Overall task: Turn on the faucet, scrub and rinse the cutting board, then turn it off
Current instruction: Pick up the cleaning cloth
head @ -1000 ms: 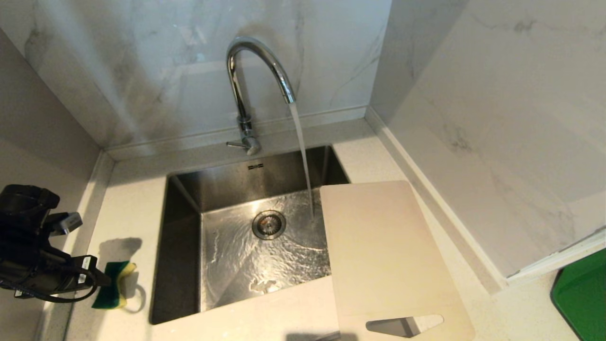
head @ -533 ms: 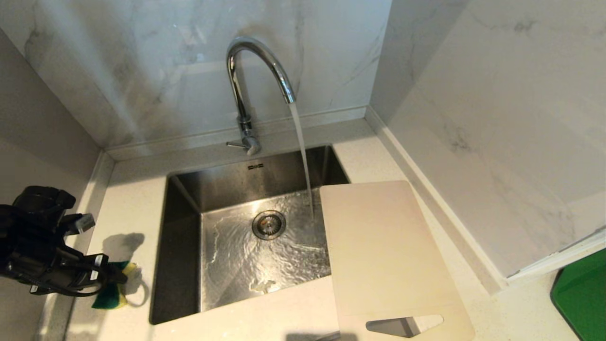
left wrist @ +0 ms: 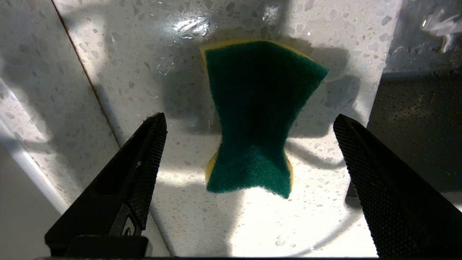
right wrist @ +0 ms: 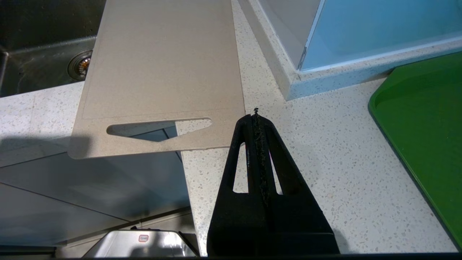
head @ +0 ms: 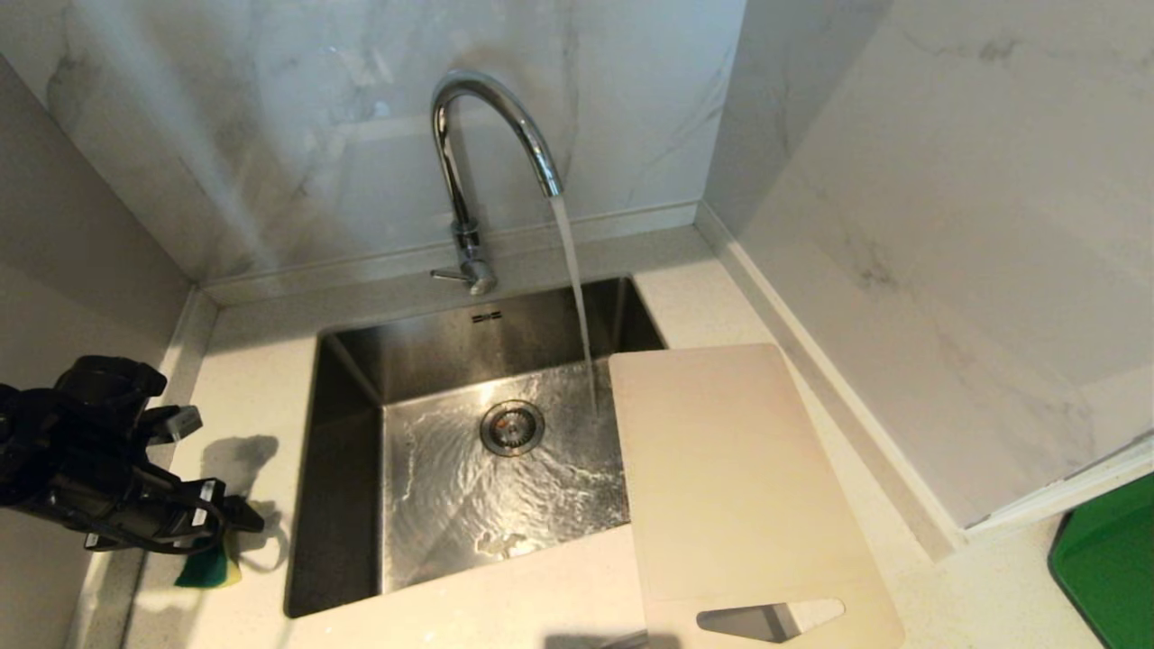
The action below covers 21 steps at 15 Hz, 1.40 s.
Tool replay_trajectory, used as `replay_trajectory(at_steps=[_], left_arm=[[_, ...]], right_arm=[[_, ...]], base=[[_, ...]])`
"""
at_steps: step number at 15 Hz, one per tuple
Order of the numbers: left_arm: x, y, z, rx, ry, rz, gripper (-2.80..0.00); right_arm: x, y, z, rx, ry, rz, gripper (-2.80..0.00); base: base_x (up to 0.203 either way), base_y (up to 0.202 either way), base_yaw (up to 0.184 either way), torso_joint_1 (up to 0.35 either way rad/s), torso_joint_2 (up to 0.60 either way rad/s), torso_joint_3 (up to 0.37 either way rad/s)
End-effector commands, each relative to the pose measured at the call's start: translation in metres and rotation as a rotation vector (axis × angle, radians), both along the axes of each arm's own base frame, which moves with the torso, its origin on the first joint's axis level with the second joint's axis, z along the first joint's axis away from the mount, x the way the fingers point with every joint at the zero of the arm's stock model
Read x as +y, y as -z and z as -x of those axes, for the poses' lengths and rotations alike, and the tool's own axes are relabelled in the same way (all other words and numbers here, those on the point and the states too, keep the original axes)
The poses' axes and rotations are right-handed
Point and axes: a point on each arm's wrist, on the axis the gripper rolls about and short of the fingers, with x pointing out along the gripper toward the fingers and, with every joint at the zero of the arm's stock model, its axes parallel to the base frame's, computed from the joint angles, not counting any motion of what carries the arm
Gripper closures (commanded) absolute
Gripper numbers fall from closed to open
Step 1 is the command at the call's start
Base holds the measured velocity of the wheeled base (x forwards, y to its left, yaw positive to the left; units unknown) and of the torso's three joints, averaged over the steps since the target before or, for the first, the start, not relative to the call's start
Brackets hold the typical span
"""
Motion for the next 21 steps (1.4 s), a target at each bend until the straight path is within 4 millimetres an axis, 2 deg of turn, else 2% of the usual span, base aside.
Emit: replay_trajectory(at_steps=[1, 6, 7, 13, 18, 21], left_arm=[[0.003, 0.004, -0.002, 0.012, -0.009, 0.002, -2.80], [0.009, 0.015, -0.008, 0.025, -0.022, 0.016, -2.80], [0.009, 0.015, -0.009, 0.027, -0.020, 0.022, 0.00], [0.008, 0.013, -0.009, 0.016, -0.015, 0.030, 0.00], [0.005, -0.002, -0.008, -0.037, -0.025, 0.092, 0.00], [0.001, -0.018, -0.004, -0.077, -0.032, 0.109, 0.00]], right_arm=[[0.000, 0.000, 0.000, 0.001, -0.001, 0.000, 0.00], [0.000, 0.000, 0.000, 0.001, 0.000, 0.000, 0.00], [0.000, 0.000, 0.000, 0.000, -0.001, 0.000, 0.00], [0.000, 0.000, 0.000, 0.001, -0.001, 0.000, 0.00], [0.000, 0.000, 0.000, 0.001, -0.001, 0.000, 0.00], [0.000, 0.000, 0.000, 0.001, -0.001, 0.000, 0.00]], base=[[0.000, 0.000, 0.000, 0.000, 0.00, 0.000], [0.000, 0.000, 0.000, 0.000, 0.00, 0.000], [0.000, 0.000, 0.000, 0.000, 0.00, 0.000], [0.000, 0.000, 0.000, 0.000, 0.00, 0.000], [0.000, 0.000, 0.000, 0.000, 0.00, 0.000], [0.000, 0.000, 0.000, 0.000, 0.00, 0.000]])
